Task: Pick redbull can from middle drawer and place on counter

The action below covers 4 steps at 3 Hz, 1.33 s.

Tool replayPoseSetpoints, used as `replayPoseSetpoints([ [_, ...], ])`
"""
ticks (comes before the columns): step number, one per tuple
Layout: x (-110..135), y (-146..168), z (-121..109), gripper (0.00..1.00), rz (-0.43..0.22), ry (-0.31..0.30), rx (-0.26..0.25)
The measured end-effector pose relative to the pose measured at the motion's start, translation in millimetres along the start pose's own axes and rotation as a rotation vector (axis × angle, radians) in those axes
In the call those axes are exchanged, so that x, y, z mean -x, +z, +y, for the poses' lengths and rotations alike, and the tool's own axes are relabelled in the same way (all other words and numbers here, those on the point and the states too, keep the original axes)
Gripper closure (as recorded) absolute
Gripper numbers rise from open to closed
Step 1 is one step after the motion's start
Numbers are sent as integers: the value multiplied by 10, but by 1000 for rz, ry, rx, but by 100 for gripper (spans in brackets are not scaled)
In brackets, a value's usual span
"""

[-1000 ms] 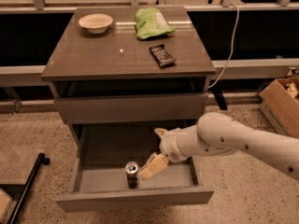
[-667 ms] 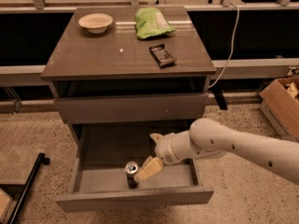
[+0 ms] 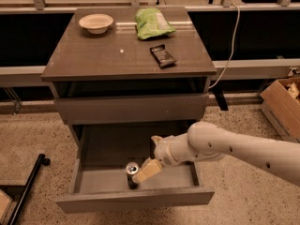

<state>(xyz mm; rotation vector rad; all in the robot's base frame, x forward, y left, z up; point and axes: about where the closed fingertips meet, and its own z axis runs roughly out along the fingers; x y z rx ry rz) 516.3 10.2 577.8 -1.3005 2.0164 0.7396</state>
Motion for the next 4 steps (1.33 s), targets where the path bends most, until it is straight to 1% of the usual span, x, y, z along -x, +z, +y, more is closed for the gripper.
replayPoseSetpoints([
  [1, -116, 291, -27, 0, -40, 40, 16],
  [2, -367, 827, -125, 0, -86, 75, 57],
  [3, -548, 1127, -195, 0, -114, 113, 70],
  [4, -668, 1438, -281, 6, -139, 153, 77],
])
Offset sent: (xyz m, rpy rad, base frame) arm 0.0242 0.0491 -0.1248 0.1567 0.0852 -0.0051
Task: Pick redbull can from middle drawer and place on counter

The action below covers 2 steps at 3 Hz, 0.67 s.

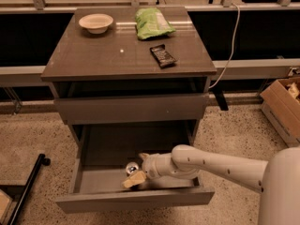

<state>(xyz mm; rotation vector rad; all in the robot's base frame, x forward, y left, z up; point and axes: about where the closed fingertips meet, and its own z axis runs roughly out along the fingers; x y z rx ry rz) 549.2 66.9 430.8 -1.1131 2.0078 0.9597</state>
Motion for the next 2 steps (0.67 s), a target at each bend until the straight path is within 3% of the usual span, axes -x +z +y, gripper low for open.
replayPoseSetpoints([
  [1, -43, 137, -54, 25, -17, 14, 1],
  [2, 23, 84, -44, 48, -39, 14, -25],
])
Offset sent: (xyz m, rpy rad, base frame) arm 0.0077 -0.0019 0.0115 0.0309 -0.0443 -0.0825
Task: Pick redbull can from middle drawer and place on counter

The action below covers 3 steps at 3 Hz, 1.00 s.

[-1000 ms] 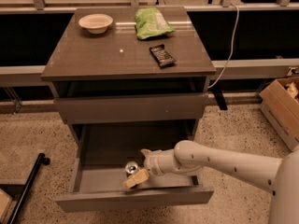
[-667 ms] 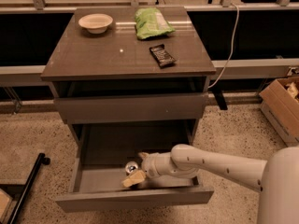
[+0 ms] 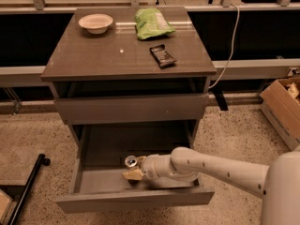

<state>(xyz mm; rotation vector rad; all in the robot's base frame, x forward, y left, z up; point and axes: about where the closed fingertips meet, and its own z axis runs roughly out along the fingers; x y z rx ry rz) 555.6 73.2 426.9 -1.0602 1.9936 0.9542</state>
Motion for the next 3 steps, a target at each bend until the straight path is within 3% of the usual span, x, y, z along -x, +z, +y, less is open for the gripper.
replayPoseSetpoints([
  [1, 182, -192, 66, 72, -38, -18, -37],
  [2, 561, -598, 142, 99, -93, -45, -61],
  [3, 972, -1055, 238, 100, -116, -106, -28],
])
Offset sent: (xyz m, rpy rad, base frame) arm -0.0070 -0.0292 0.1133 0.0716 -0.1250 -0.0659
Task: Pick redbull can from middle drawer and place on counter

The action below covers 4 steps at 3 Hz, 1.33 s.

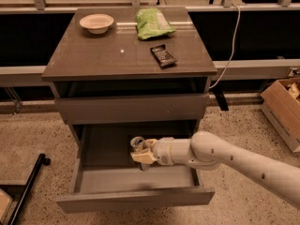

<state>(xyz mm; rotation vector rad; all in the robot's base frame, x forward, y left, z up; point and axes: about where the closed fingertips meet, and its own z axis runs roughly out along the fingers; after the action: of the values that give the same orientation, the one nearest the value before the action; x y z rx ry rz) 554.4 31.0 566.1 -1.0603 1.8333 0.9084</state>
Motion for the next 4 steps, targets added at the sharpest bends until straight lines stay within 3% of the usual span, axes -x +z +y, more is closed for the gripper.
replayPoseSetpoints([
  [1, 600, -524, -58, 100, 15, -34, 18],
  [2, 1454, -1076, -65, 100, 80, -130, 15],
  [3, 2361, -1476, -149, 100, 120, -266, -27],
  [4, 2664, -1608, -213, 100, 97, -303, -47],
])
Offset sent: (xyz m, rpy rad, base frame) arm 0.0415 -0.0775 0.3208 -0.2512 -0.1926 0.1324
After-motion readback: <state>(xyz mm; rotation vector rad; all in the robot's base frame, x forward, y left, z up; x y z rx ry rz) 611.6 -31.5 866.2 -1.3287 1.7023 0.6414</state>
